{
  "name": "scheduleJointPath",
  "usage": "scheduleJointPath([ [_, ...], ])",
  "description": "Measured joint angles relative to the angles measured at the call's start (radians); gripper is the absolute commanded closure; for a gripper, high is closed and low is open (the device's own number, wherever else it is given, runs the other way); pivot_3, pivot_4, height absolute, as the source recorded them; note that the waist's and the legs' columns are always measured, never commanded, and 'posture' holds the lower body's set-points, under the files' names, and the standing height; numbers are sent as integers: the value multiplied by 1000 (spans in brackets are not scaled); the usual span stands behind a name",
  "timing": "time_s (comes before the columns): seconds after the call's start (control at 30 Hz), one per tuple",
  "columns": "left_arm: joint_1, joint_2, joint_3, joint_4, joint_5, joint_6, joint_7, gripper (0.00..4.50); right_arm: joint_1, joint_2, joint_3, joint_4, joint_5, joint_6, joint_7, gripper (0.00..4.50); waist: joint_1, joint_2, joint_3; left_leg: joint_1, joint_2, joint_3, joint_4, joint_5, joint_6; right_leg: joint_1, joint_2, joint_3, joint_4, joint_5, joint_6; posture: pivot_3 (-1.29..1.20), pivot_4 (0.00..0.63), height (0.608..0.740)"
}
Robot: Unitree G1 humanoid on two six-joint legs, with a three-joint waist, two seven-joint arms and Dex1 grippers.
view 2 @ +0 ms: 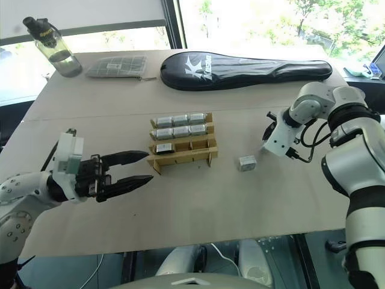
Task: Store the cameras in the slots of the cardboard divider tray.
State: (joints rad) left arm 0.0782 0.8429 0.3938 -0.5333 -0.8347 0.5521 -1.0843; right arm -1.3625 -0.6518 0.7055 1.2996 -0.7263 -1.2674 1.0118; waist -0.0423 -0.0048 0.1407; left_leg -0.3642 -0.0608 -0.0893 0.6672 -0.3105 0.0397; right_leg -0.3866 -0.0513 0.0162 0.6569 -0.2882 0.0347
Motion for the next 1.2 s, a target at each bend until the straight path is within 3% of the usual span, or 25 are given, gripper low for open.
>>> scheduleJointPath([
  [0.07, -3, 4, 0, 1, 0, -1, -6, 1337, 0, 8, -19, 19, 36, 17, 54, 3772, 0, 0, 0, 0, 0, 0, 0, 0, 0, 0, 0, 0, 0, 0, 0, 0, 150, 740],
  [0.17, -6, 19, 8, 13, 4, -11, -23, 1337, 1, 22, -99, 46, 152, 119, 247, 3772, 0, 0, 0, 0, 0, 0, 0, 0, 0, 1, 0, 0, 0, 0, 0, 0, 150, 740],
  [0.27, -34, 32, 30, 53, 8, -23, -34, 1337, 1, 45, -226, 42, 347, 354, 495, 3772, 0, 0, 0, 0, 0, -1, 0, 0, 0, 1, 0, 0, 0, 0, 0, 0, 150, 740],
  [0.3, -40, 34, 31, 59, 9, -28, -35, 1337, 1, 51, -239, 34, 388, 404, 515, 3772, 0, 0, 0, 0, 0, -1, 0, 0, 0, 1, 0, 0, 0, 0, 0, 0, 150, 740],
  [0.47, -65, 50, 36, 132, 41, -61, -64, 1337, 99, 27, -257, -347, 781, 963, 547, 3772, 4, 1, 0, -3, 0, -3, -1, 0, 0, -1, -1, -2, 0, 0, 0, 0, 150, 740],
  [0.53, -69, 53, 38, 143, 48, -66, -68, 1337, 128, 28, -272, -416, 799, 1036, 547, 3772, 6, 1, 1, -5, 0, -3, 0, 0, 0, -3, -1, -3, 0, 0, 0, 0, 150, 740],
  [0.63, -83, 73, 42, 187, 65, -82, -88, 1337, 231, 41, -334, -660, 878, 1342, 520, 3772, 8, 1, 0, -12, 0, -4, 2, 0, 0, -9, -1, -3, 2, 0, 0, 0, 150, 740],
  [0.73, -109, 83, 45, 229, 77, -95, -105, 1337, 278, 91, -379, -872, 928, 1666, 391, 3772, 5, 0, 0, -16, -1, -4, 3, 0, 0, -13, -1, -4, 4, 0, 0, 0, 150, 740],
  [0.9, -143, 107, 47, 280, 94, -106, -133, 1337, 308, 162, -426, -1032, 951, 1970, 199, 3772, 4, -1, -1, -17, -2, -5, 3, 0, 0, -15, -2, -5, 4, 0, 0, 0, 150, 740],
  [1.07, -207, 135, 45, 353, 108, -115, -166, 1337, 317, 230, -349, -1067, 904, 2110, 85, 3772, 0, -1, -1, -17, -3, -5, 3, 0, 0, -16, -3, -5, 5, 0, 0, 0, 150, 740],
  [1.2, -241, 142, 27, 392, 127, -124, -189, 1337, 264, 293, -295, -1061, 838, 2056, 21, 3772, -7, -1, -1, -17, -4, -5, 3, 0, 0, -18, -3, -7, 6, 0, 0, 0, 150, 740],
])
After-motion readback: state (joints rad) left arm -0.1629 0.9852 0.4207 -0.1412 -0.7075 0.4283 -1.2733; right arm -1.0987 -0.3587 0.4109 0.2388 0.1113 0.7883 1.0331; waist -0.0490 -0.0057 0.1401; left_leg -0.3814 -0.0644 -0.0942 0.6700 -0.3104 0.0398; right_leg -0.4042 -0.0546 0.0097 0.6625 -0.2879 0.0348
